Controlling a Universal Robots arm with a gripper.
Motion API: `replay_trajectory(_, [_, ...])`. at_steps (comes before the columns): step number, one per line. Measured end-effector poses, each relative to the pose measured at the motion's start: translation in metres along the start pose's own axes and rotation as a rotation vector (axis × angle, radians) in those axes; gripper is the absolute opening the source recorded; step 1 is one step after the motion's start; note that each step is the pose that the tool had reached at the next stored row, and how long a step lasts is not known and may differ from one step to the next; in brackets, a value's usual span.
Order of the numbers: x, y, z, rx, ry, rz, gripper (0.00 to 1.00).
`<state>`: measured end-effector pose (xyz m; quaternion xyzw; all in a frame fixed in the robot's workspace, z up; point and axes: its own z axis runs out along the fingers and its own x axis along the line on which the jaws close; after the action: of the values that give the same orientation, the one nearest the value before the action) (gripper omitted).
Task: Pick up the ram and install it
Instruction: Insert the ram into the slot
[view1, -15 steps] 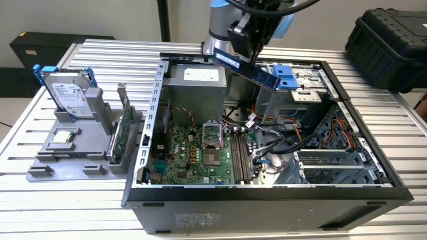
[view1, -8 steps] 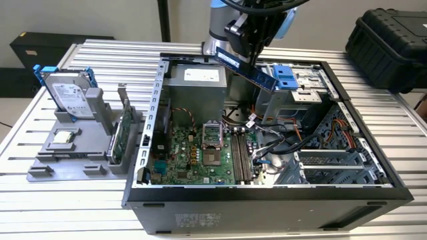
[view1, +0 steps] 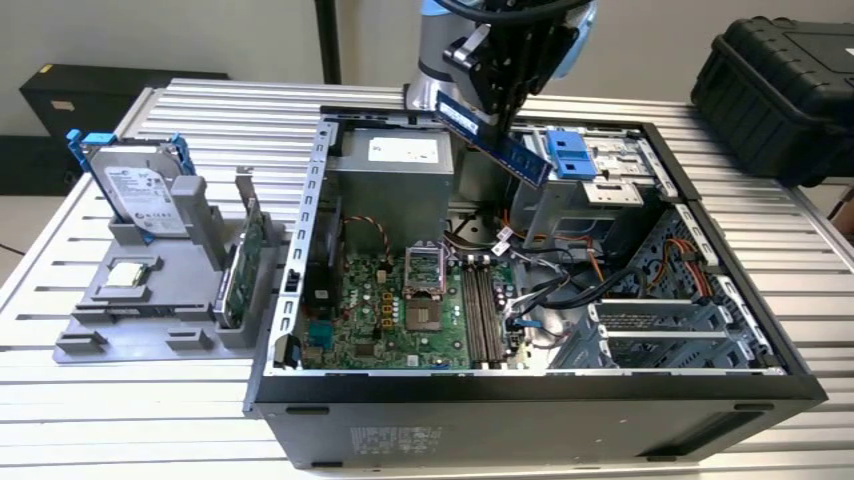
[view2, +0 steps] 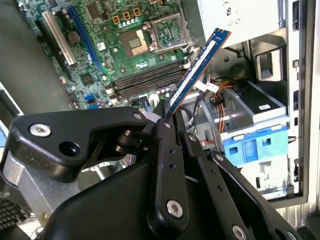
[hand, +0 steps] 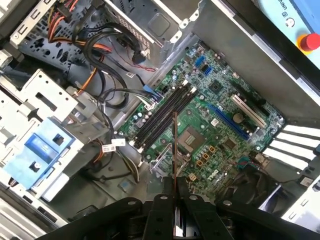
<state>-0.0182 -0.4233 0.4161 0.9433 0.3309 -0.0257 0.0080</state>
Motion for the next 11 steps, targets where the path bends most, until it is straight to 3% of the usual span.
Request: replay_trajectory(11, [0.0001,0.0,0.0009,0.0069,0.0004,0.127,0.0])
